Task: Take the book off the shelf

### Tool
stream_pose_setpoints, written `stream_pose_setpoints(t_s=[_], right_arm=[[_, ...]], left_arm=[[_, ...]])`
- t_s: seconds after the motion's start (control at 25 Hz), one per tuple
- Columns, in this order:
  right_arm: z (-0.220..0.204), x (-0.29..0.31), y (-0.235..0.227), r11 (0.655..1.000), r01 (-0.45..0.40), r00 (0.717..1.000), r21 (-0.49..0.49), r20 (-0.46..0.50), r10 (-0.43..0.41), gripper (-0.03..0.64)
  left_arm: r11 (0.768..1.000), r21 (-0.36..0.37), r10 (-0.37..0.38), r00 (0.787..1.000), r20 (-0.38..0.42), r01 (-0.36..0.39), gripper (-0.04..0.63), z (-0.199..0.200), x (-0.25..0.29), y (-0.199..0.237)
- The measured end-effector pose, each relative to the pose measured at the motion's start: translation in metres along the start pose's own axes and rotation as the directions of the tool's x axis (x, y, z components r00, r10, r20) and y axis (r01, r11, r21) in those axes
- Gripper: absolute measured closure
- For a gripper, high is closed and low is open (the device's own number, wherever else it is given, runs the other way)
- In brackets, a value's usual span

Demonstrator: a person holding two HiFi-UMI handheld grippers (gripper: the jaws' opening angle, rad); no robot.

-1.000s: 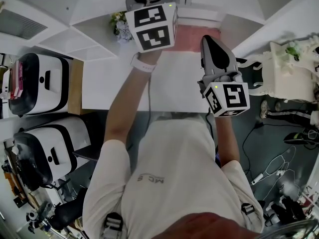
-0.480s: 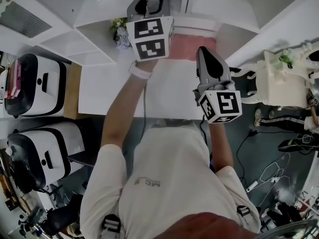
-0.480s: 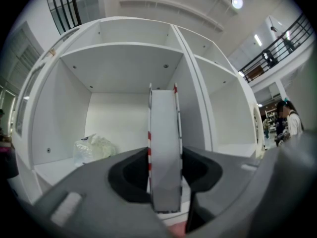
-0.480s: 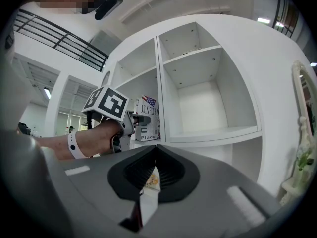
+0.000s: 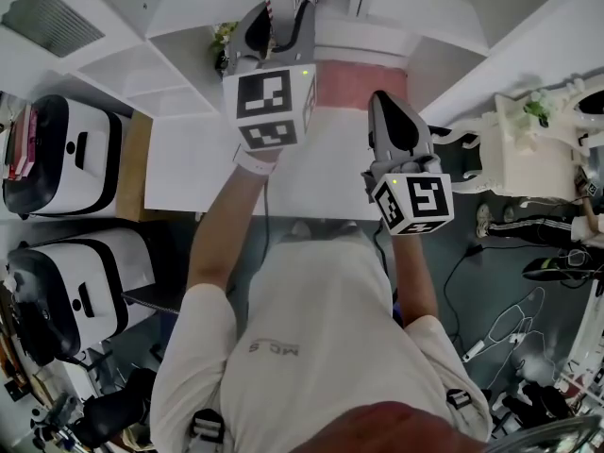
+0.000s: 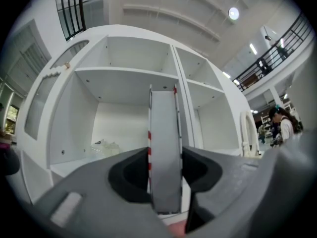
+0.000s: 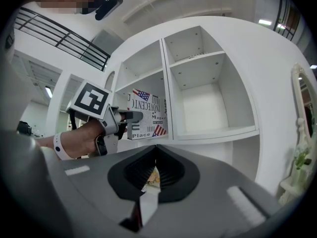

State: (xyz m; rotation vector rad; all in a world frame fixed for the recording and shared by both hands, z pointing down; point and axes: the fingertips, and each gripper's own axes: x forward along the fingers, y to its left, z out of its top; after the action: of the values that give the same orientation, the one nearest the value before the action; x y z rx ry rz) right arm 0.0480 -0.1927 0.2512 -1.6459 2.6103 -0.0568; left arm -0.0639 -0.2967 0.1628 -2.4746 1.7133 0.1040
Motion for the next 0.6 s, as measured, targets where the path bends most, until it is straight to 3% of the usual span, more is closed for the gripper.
stream_pose_setpoints(t_s=[0.6], right_arm=[[-0.018, -0.015, 0.024, 1.000, 0.013, 1.000, 0.016, -0.015, -0.012, 0.618]], left_arm=[[0.997, -0.066, -0.040, 0.997, 0.059, 0.044, 0.433, 0.007, -0.115, -0.004]])
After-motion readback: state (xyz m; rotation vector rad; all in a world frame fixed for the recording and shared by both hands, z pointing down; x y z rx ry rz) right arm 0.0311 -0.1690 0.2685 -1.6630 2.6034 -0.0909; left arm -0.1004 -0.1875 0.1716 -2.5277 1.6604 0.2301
